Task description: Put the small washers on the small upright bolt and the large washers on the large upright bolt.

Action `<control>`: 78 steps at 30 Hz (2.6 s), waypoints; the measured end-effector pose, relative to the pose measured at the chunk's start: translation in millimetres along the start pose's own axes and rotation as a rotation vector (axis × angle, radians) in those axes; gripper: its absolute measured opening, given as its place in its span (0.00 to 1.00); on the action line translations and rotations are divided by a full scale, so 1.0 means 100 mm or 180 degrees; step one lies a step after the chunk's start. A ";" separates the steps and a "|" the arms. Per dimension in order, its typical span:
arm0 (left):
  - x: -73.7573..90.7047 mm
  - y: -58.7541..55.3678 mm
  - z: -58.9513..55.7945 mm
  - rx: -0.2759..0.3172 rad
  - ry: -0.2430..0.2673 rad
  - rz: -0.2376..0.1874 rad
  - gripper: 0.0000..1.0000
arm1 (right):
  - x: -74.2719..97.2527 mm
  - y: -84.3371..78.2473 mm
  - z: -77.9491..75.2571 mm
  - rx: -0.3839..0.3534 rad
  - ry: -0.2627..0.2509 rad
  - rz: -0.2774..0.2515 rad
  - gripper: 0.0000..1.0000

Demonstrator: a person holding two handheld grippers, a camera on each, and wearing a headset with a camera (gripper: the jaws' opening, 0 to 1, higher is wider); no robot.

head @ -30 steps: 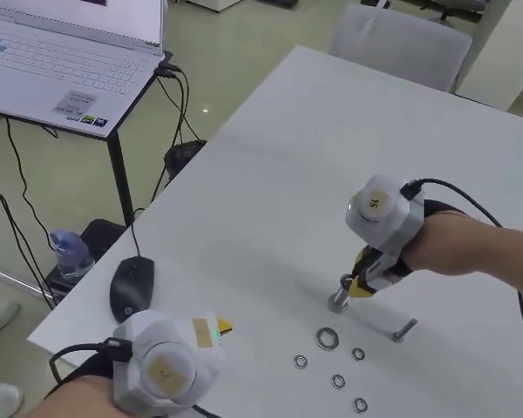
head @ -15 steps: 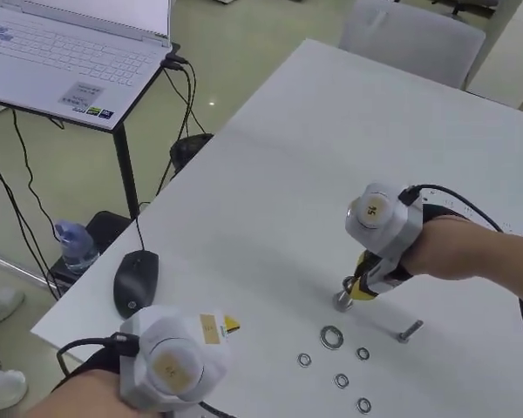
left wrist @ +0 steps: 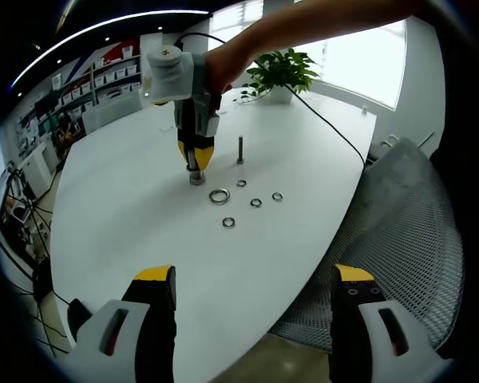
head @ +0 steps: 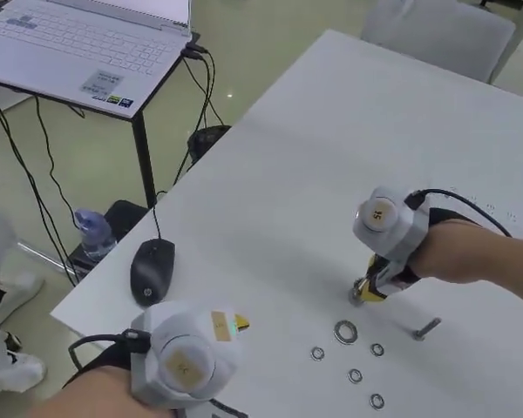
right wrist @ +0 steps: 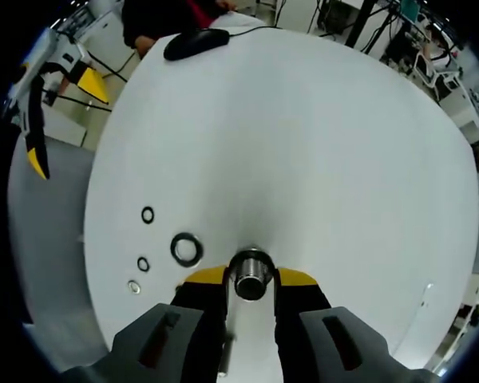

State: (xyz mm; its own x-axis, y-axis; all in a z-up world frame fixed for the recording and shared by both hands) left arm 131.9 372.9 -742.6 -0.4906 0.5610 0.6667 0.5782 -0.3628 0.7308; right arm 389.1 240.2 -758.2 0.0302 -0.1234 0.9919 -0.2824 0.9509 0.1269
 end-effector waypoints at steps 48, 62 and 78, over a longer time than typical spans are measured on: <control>0.09 -0.05 -0.04 0.0071 0.0073 0.0116 0.76 | -0.11 -0.10 0.01 -0.0156 0.0009 -0.0184 0.33; 0.18 0.06 -0.10 -0.0010 0.0063 -0.0021 0.80 | 0.34 -0.18 0.13 -0.0149 -0.0180 -0.0330 0.42; 0.17 0.19 -0.06 -0.0155 -0.0008 0.0012 0.79 | 0.41 -0.21 0.52 -0.0221 -0.0162 -0.0458 0.41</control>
State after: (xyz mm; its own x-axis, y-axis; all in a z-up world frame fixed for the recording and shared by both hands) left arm 130.6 371.4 -716.8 -0.4868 0.5614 0.6693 0.5478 -0.4007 0.7344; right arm 346.7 200.2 -720.9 0.0165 -0.2723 0.9621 -0.2115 0.9395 0.2695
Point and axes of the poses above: the centre of the closed fingertips' face, and the gripper's own axes: x roughly backward along the fingers, z roughly to its left, y roughly out of its top, the point moved 10 cm from there along x, roughly backward along the fingers, and after that the axes turned 6 degrees about x, right-handed, at the moved point
